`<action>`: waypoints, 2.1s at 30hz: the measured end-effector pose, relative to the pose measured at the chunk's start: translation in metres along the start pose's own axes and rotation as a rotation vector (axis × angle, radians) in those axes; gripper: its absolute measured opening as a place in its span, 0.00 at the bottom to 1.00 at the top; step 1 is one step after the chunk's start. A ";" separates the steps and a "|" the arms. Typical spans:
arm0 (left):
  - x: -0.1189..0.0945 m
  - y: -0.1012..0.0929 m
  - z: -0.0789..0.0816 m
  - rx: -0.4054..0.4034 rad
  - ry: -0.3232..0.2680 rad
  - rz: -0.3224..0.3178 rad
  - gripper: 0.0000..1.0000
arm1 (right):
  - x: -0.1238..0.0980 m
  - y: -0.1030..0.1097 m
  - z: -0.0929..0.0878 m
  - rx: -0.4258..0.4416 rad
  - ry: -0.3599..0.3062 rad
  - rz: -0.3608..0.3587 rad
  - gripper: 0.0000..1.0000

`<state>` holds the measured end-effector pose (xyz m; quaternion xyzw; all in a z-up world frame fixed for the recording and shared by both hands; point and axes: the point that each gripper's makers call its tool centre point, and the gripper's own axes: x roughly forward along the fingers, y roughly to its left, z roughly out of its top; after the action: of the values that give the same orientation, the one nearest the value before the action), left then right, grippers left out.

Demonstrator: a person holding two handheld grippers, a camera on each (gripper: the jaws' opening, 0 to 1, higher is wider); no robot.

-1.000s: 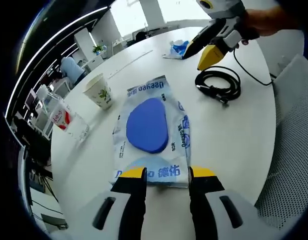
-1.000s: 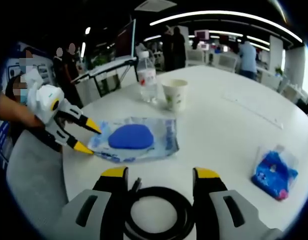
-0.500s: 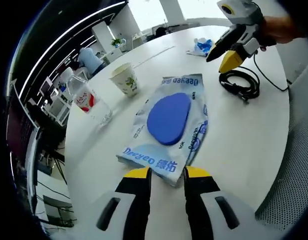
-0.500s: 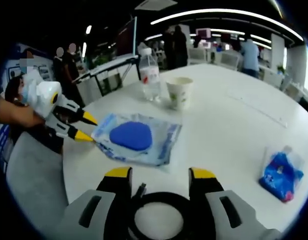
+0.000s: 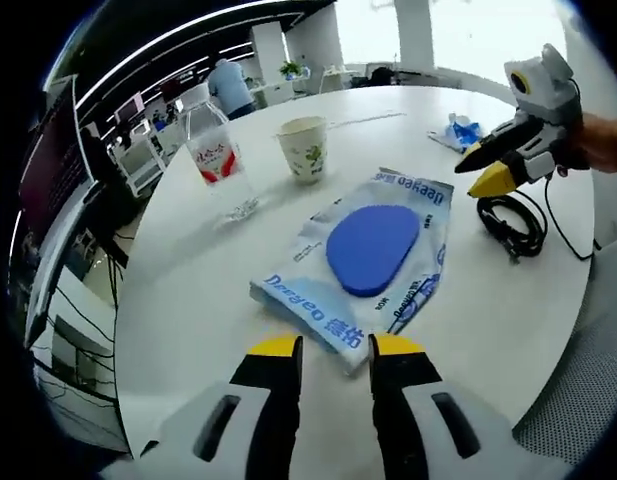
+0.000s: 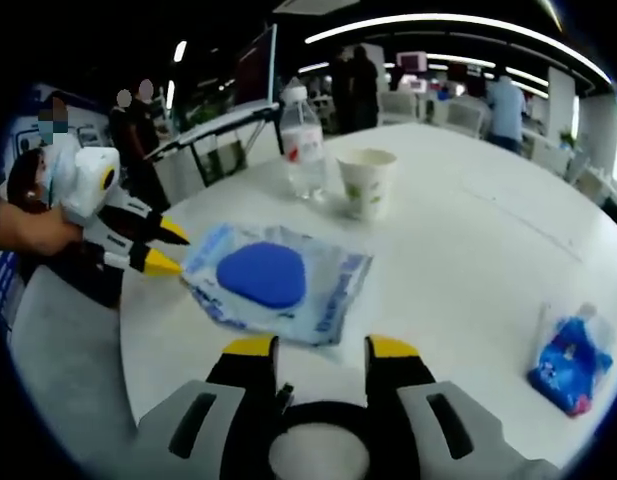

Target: Arrange the tabletop items into an orderly group along one side of the table until the central work area is clear of visible clutter.

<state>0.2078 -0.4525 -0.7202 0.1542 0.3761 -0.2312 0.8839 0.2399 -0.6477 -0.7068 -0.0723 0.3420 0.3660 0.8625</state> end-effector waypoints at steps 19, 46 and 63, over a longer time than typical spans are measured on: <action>0.018 0.000 -0.009 -0.213 0.041 -0.040 0.12 | 0.021 -0.007 0.001 0.025 0.039 -0.011 0.16; 0.018 -0.002 0.002 -0.240 0.008 -0.048 0.00 | 0.018 -0.007 -0.003 0.003 0.051 -0.002 0.00; 0.011 -0.008 0.026 -0.210 -0.028 -0.051 0.00 | -0.002 -0.015 0.005 0.003 0.011 -0.029 0.00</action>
<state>0.2261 -0.4738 -0.7116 0.0478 0.3897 -0.2150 0.8942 0.2518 -0.6574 -0.7036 -0.0781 0.3461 0.3527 0.8659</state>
